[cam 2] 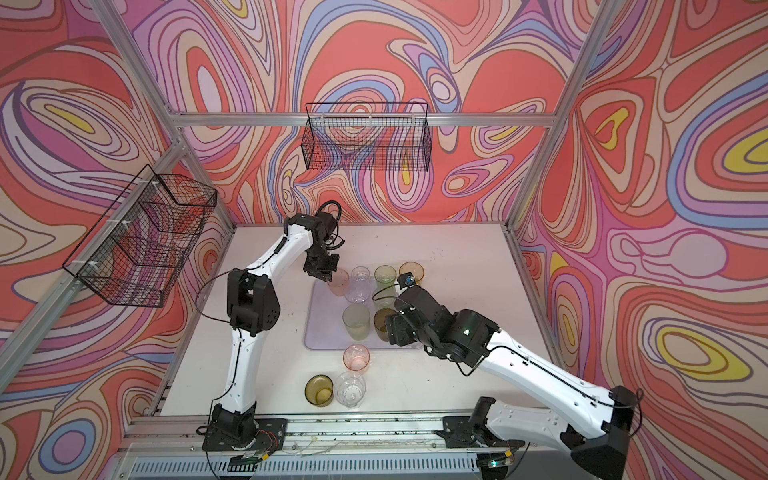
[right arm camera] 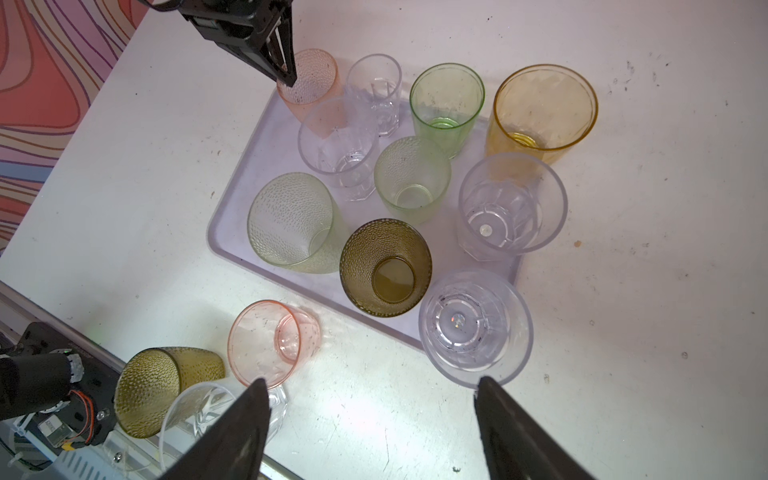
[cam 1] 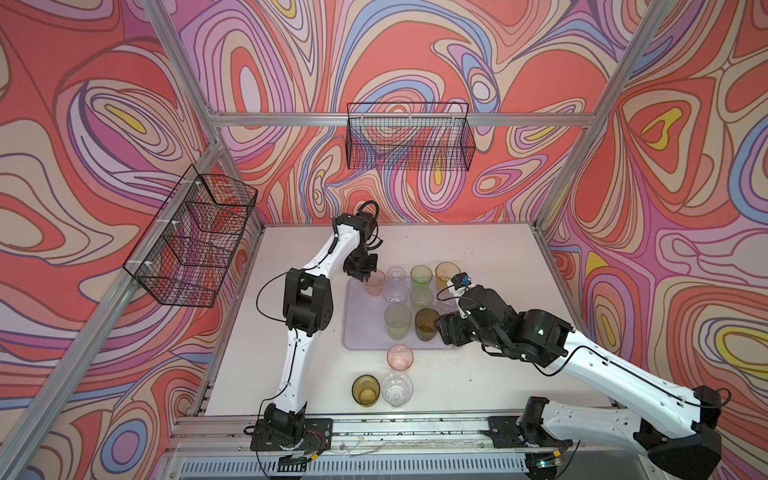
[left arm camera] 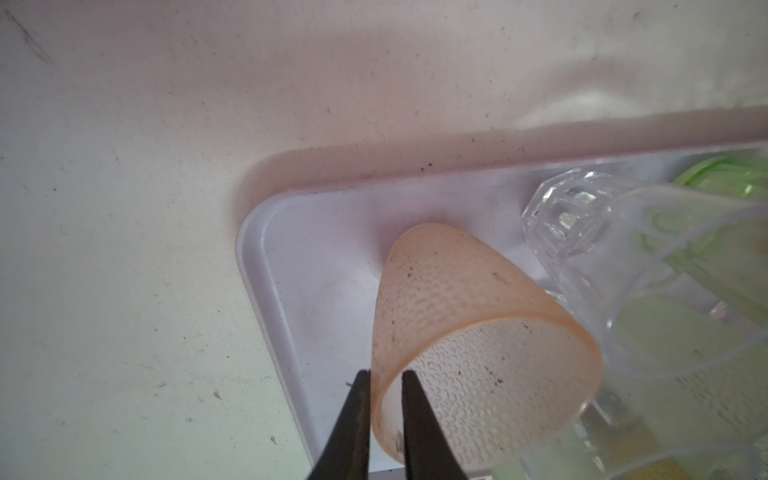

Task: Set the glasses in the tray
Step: 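Lower the frosted pink glass onto the tray's far corner with the left gripper, then open the left gripper to release the pink glass and raise it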

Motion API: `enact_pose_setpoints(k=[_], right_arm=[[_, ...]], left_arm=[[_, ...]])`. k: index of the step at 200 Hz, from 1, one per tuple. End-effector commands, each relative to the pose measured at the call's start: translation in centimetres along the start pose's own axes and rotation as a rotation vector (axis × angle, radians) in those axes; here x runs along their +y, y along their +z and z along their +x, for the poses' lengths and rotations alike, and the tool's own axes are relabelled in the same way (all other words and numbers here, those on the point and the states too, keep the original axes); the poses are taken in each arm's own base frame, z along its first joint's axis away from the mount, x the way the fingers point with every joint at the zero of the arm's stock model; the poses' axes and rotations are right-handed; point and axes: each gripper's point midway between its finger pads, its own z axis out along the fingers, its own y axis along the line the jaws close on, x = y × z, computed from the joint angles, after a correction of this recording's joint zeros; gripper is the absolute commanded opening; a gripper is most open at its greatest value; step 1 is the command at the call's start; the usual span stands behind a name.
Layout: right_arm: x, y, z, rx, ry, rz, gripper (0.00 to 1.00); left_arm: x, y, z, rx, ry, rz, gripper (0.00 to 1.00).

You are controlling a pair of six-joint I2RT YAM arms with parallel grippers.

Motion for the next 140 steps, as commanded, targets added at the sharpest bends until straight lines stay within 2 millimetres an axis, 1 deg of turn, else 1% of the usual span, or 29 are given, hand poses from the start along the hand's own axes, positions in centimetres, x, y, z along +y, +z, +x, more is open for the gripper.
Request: enact_pose_setpoints(k=[1, 53, 68, 91, 140], right_arm=[[0.1, -0.8, -0.7, -0.025, 0.005, -0.005, 0.81], [0.1, -0.9, -0.7, -0.027, 0.009, -0.004, 0.81], [0.0, -1.0, -0.8, -0.033, 0.014, -0.003, 0.82], [0.0, -1.2, -0.9, -0.038, 0.016, -0.003, 0.82], [0.1, -1.0, -0.8, -0.033, 0.014, -0.007, 0.83]], left_arm=[[0.7, 0.5, 0.2, 0.024, -0.014, -0.023, 0.2], [1.1, -0.7, 0.0, -0.004, -0.024, -0.028, 0.28], [1.2, -1.0, 0.0, -0.007, -0.026, -0.028, 0.29], [1.4, -2.0, 0.0, -0.026, -0.025, -0.031, 0.3], [1.2, -4.7, 0.3, -0.078, -0.019, -0.015, 0.32]])
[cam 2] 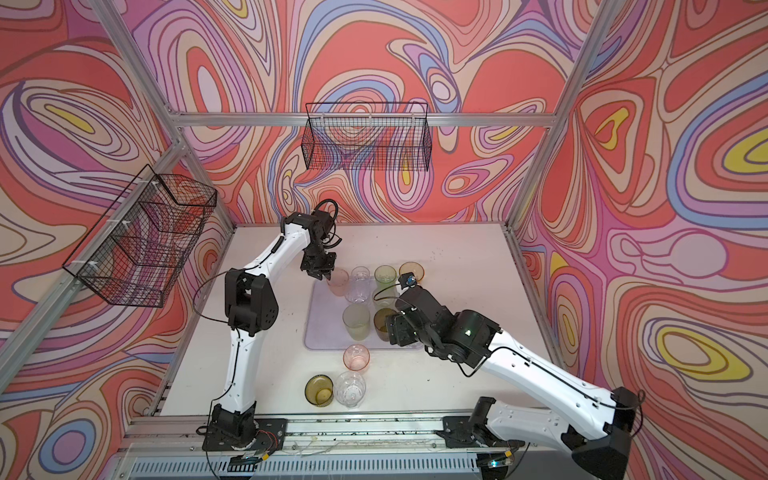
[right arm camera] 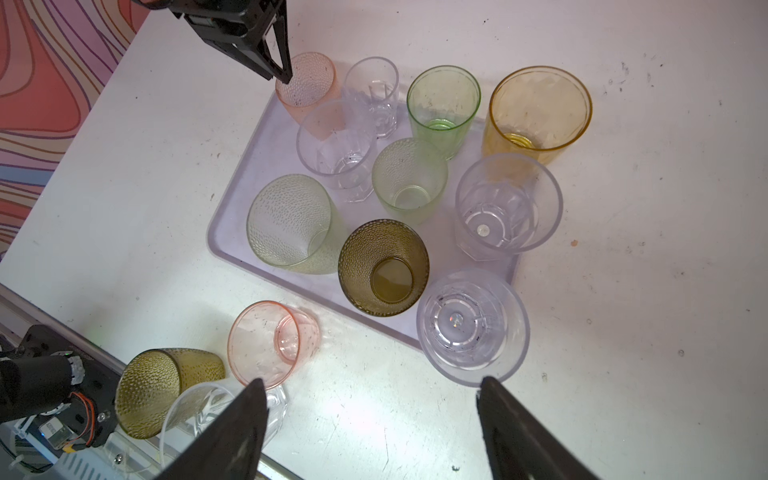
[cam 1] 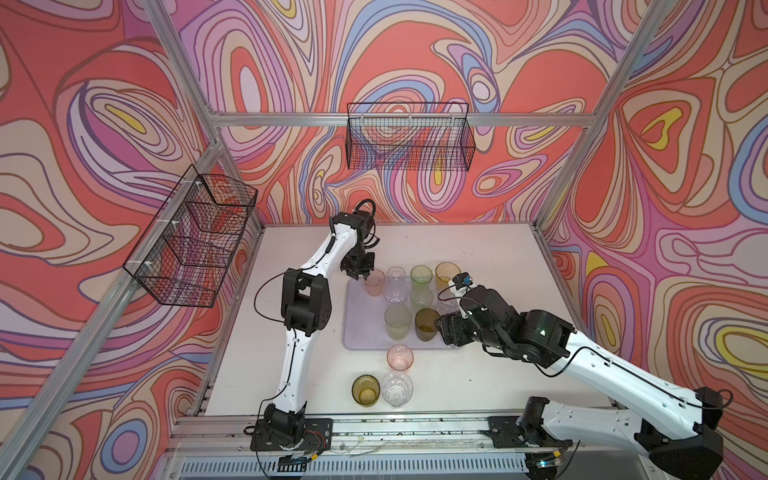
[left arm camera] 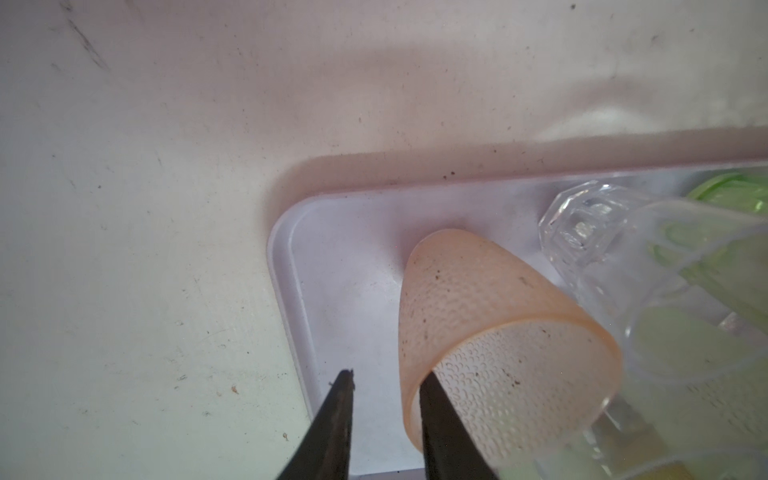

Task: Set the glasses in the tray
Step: 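Open the left gripper to release the pink glass and raise it, then swing the left gripper back toward the olive dimpled glass near the table edge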

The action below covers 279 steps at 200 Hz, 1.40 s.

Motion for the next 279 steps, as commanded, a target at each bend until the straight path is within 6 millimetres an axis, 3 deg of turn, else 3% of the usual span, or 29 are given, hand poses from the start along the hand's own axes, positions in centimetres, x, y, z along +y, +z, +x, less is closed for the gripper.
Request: enact_pose_setpoints(k=[1, 86, 135, 176, 279], right_arm=[[0.3, -0.8, -0.8, -0.026, 0.007, -0.01, 0.83], [0.6, 0.2, -1.1, -0.023, 0.0, -0.001, 0.83], [0.3, 0.8, -1.4, -0.037, -0.01, 0.031, 0.84], [0.3, 0.6, -2.4, -0.094, -0.008, 0.033, 0.88], [-1.3, -0.8, -4.1, -0.214, 0.061, 0.092, 0.86]], left_arm=[[0.4, -3.7, 0.5, -0.052, -0.001, 0.002, 0.32], [1.4, -7.6, 3.0, -0.144, -0.002, 0.005, 0.33], [1.3, -8.5, 5.2, -0.177, -0.006, 0.058, 0.33], [2.2, -9.2, 7.7, -0.197, -0.004, 0.054, 0.35], [4.1, -10.8, 14.5, -0.227, 0.0, 0.069, 0.36]])
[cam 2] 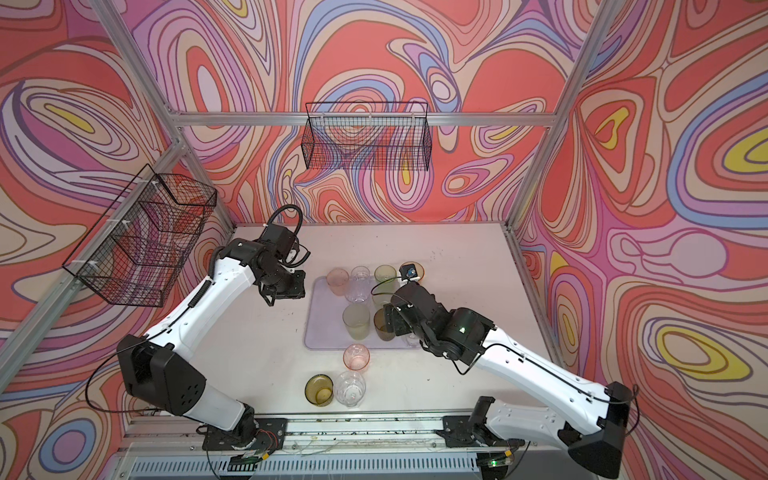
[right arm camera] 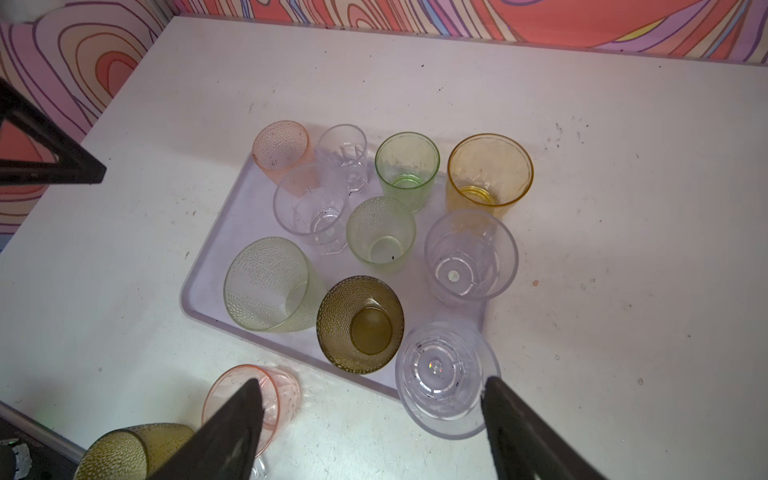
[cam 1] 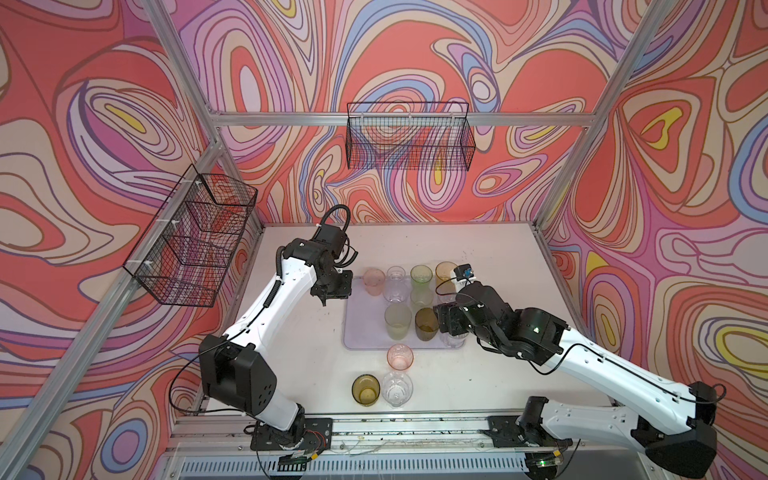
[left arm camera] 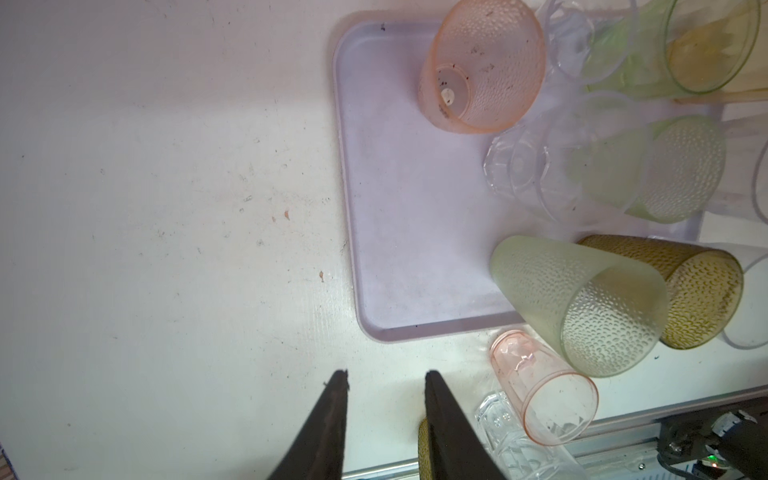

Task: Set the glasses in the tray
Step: 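Swing the left gripper back toward the olive dimpled glass near the table edge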

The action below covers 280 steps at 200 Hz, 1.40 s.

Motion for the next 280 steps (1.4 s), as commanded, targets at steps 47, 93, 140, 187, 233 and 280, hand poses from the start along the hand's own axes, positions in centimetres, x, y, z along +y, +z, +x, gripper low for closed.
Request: enact_pose_setpoints(k=[47, 93, 140, 187, 233, 280], right_arm=[[-0.9, -1.4, -1.8, -0.09, 0.079, 0.022, 0.86], [-0.6, -1.6, -1.8, -0.087, 0.082, 0.007, 0.86], [-1.0, -1.2, -1.8, -0.069, 0.082, 0.052, 0.88], [-1.5, -1.3, -1.3, -0.073, 0.098, 0.059, 0.86], [-2.1, -0.9, -1.0, -0.077, 0.114, 0.094, 0.83], [-2.5, -1.3, -1.0, -0.089, 0.133, 0.099, 0.82]], left_arm=[[0.8, -1.7, 3.6, -0.007, -0.009, 0.025, 0.37], [0.8, -2.1, 5.6, 0.016, -0.027, 0.053, 0.37], [0.1, -2.6, 7.8, 0.03, -0.026, 0.064, 0.38], [-0.4, -2.4, 10.2, 0.062, 0.002, 0.044, 0.4], [-0.8, -2.4, 12.0, 0.071, -0.012, 0.047, 0.41], [0.1, -2.6, 14.5, 0.099, -0.05, 0.033, 0.41]])
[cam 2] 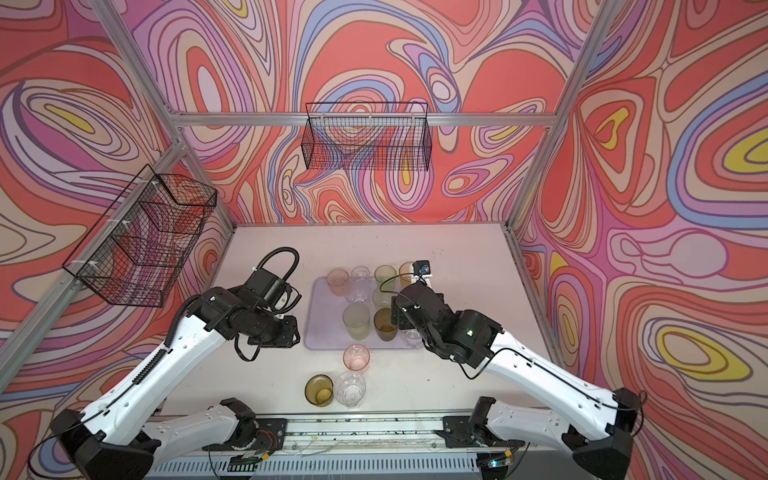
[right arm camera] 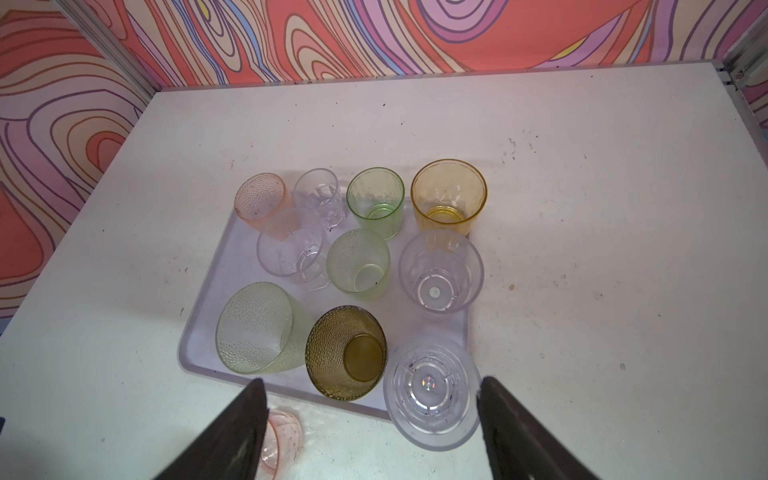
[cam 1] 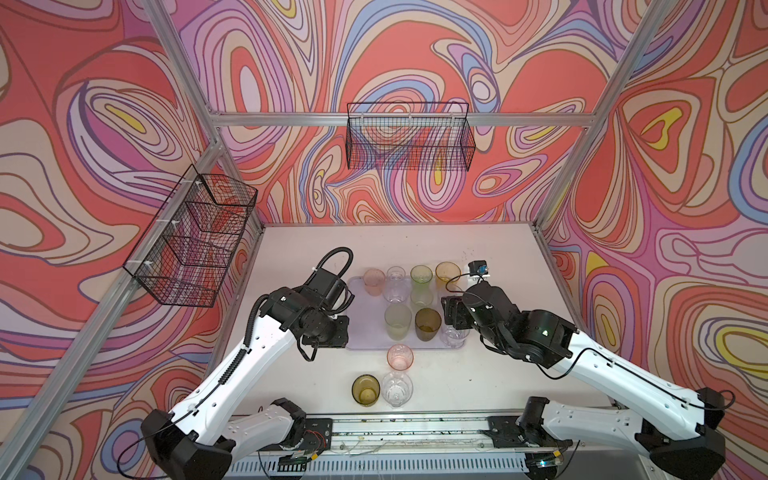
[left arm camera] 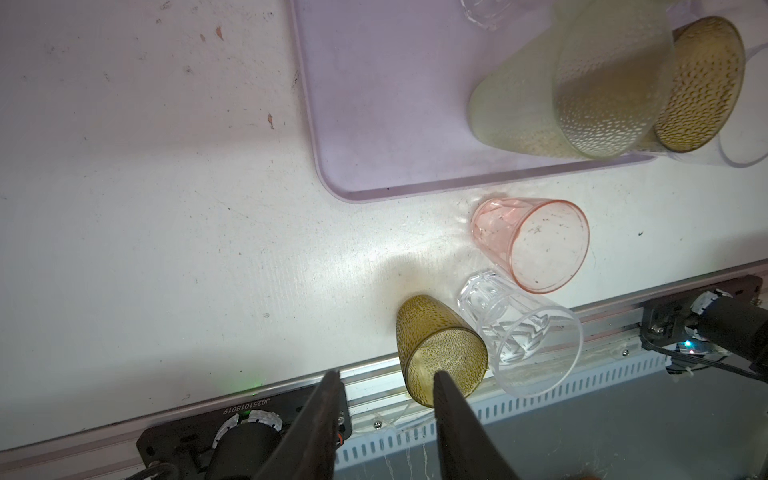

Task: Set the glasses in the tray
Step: 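Swing the left gripper back toward the olive dimpled glass near the table edge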

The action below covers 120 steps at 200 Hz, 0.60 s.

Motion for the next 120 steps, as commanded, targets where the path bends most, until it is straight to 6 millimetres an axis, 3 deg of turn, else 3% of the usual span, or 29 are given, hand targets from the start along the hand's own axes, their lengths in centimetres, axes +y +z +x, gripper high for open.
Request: enact_pose_setpoints(k=[1, 56, 120], right_arm=[[-0.8, -0.4, 0.2, -0.013, 0.014, 0.021, 0.82], [-0.4, -0.1, 0.1, -0.017, 0.0, 0.011, 0.81], [0.0, 0.2, 0.1, -0.012, -0.012, 0.007, 0.81]], left_arm=[[1.4, 0.0, 2.3, 0.047, -0.053, -0.044, 0.41], [2.0, 0.3, 4.1, 0.049, -0.094, -0.044, 0.42], [2.1, 2.5, 5.8, 0.066, -0.112, -0.038, 0.42]])
